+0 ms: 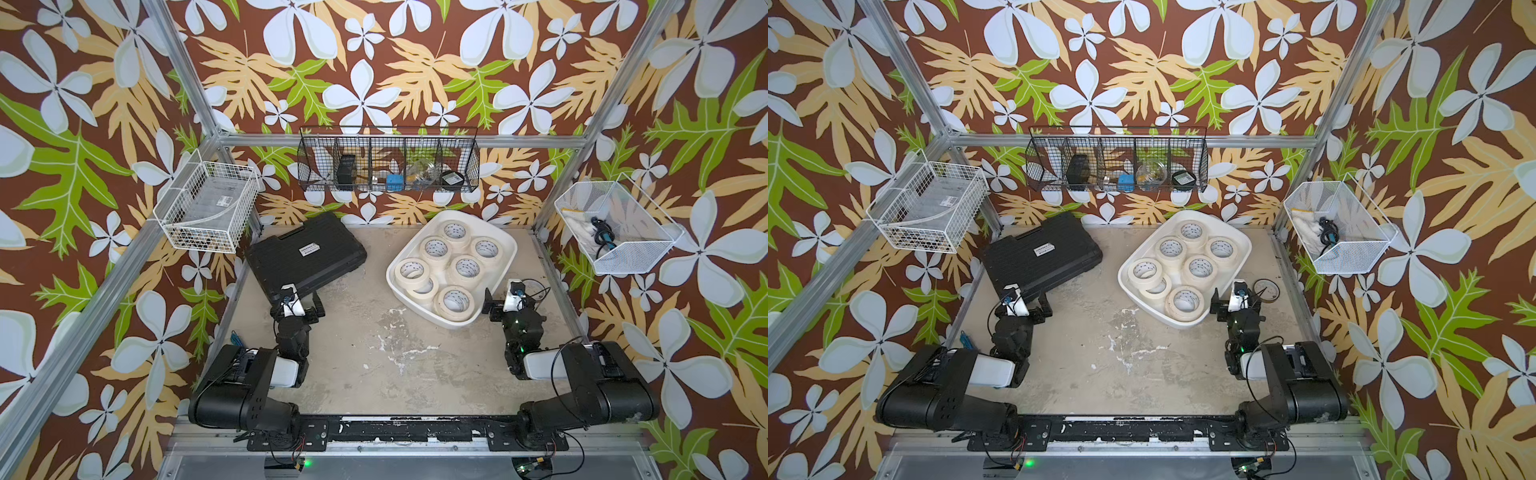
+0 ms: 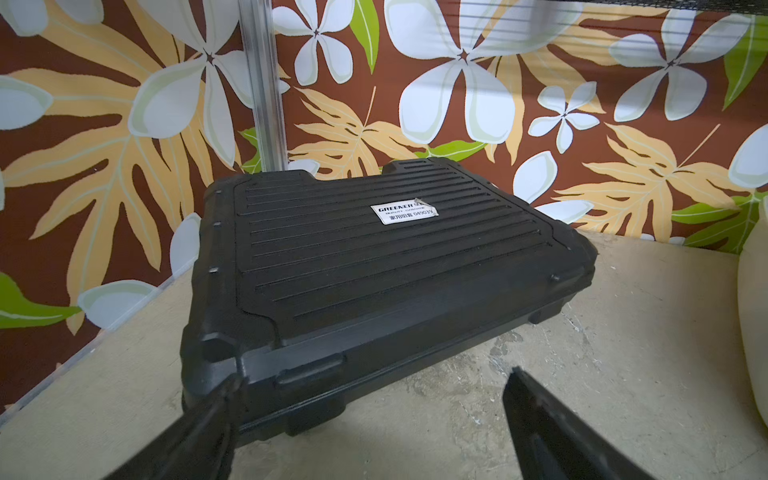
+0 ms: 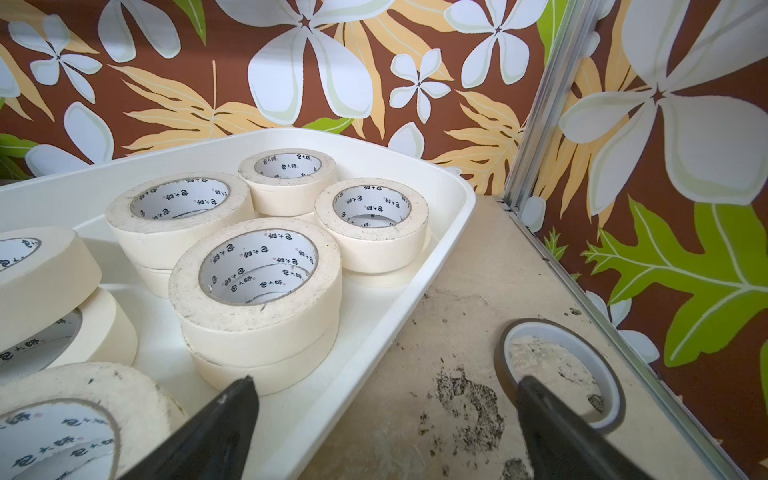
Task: Take out the art tape in the storage box
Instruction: Move the storage box to the center of the board.
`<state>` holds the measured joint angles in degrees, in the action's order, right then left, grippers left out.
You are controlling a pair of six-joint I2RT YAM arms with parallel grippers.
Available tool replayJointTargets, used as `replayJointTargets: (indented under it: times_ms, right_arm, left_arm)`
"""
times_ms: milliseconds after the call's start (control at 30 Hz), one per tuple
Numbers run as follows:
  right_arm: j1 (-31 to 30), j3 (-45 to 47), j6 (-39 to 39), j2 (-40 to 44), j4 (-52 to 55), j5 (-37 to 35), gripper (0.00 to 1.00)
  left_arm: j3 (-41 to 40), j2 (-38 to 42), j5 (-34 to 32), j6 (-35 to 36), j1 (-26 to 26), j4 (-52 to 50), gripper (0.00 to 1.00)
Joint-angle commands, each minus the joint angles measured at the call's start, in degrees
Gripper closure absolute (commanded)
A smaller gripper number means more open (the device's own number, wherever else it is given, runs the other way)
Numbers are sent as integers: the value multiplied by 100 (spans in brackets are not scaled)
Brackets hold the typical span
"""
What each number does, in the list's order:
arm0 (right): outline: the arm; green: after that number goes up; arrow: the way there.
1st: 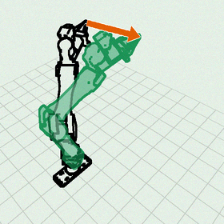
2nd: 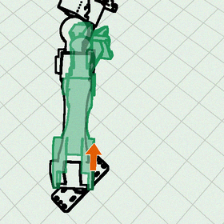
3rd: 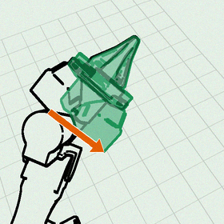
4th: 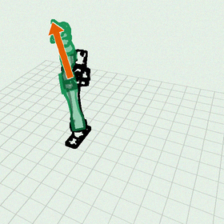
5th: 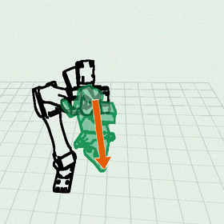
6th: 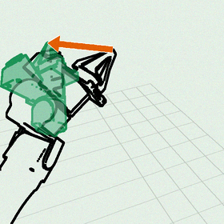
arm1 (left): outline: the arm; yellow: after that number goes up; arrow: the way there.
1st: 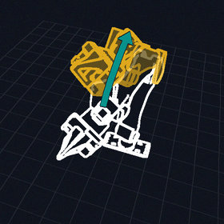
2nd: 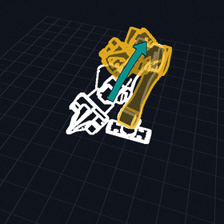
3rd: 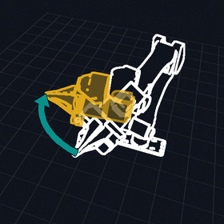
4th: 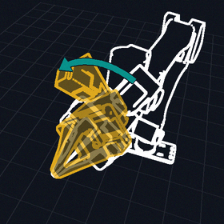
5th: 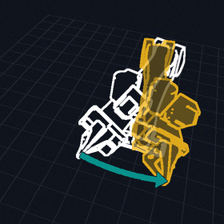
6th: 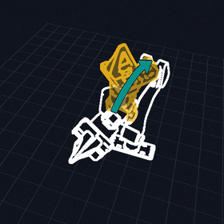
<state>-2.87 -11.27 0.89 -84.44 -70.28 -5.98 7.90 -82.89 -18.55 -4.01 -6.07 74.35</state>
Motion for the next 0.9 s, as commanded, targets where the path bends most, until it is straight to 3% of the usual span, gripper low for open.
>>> replayJointTargets:
  times_ms: [0,467,600,733,867]
  right_arm:
    - [-7,-10,-36,-20,25,47,0]
    - [59,0,8,-3,29,120,0]
    - [59,89,53,349,100,-78,0]
    - [50,-324,244,1347,1652,-278,0]
    - [50,-1232,1534,2242,4020,-481,0]
  left_arm:
    - [36,1,34,26,9,51,0]
    - [20,18,145,-10,71,51,0]
    - [-76,597,114,45,57,-186,0]
    - [-33,1779,-533,104,-263,-1119,0]
    - [946,2837,-739,-1057,-314,-3566,0]
